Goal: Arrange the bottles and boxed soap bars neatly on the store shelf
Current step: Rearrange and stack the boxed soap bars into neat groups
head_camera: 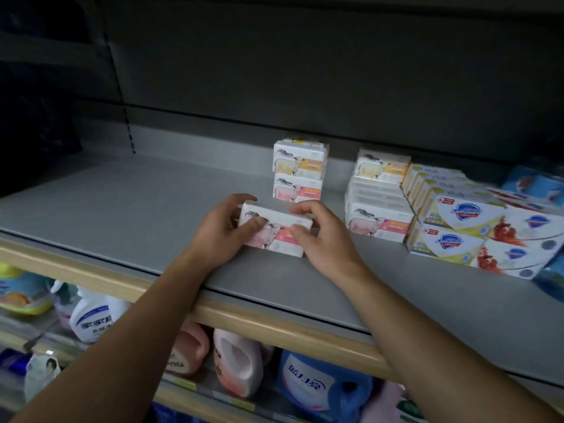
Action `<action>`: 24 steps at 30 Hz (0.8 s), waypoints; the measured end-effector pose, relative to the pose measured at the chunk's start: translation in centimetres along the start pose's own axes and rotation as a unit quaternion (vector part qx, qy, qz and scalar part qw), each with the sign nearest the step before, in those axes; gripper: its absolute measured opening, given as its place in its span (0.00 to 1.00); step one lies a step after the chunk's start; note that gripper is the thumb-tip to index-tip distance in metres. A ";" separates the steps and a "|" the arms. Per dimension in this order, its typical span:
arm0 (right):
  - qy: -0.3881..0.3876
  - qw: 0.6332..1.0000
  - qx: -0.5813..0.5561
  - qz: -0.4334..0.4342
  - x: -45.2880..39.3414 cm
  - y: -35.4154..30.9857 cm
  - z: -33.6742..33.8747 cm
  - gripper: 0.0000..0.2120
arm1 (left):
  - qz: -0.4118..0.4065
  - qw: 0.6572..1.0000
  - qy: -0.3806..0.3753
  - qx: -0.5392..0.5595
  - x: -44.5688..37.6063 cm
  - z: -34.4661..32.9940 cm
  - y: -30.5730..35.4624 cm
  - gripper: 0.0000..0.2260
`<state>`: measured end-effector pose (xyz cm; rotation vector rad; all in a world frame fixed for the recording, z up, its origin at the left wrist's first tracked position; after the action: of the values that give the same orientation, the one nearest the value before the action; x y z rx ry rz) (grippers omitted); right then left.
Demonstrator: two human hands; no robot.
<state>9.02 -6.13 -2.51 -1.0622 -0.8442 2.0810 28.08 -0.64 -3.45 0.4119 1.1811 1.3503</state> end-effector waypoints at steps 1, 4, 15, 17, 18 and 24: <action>-0.019 1.000 -0.012 0.010 0.2 0.1 0.0 0.20 | 0.007 1.000 0.003 0.008 -0.1 0.1 -0.1 0.12; -0.104 0.994 -0.004 0.030 0.2 0.4 0.0 0.37 | 0.058 0.993 0.006 0.107 -0.2 0.1 -0.4 0.12; -0.077 0.989 -0.112 -0.054 0.1 1.0 0.1 0.27 | 0.073 0.977 0.020 0.201 0.3 0.3 0.4 0.15; -0.047 0.984 -0.144 -0.092 -0.3 0.9 0.5 0.21 | 0.034 0.977 -0.010 0.210 0.6 0.4 0.9 0.13; -0.044 0.973 -0.191 -0.121 -0.5 0.8 0.5 0.16 | 0.020 0.977 -0.021 0.211 0.7 0.5 1.0 0.12; -0.086 0.933 -0.232 -0.263 -0.2 0.2 1.2 0.25 | 0.045 0.997 0.005 0.059 0.5 0.1 0.7 0.20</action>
<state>7.97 -6.70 -2.04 -0.7624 -1.5711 1.5645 27.70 0.02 -3.09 0.5491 1.2677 1.3660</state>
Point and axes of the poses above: each hand's wrist, its own x-axis away from the middle knuckle, its own z-axis out of the back of the hand, y = z × x, the point moved 1 cm from there along -x, towards the middle knuckle, and after that the axes turned 4 degrees about -y, right-handed, at the moved point
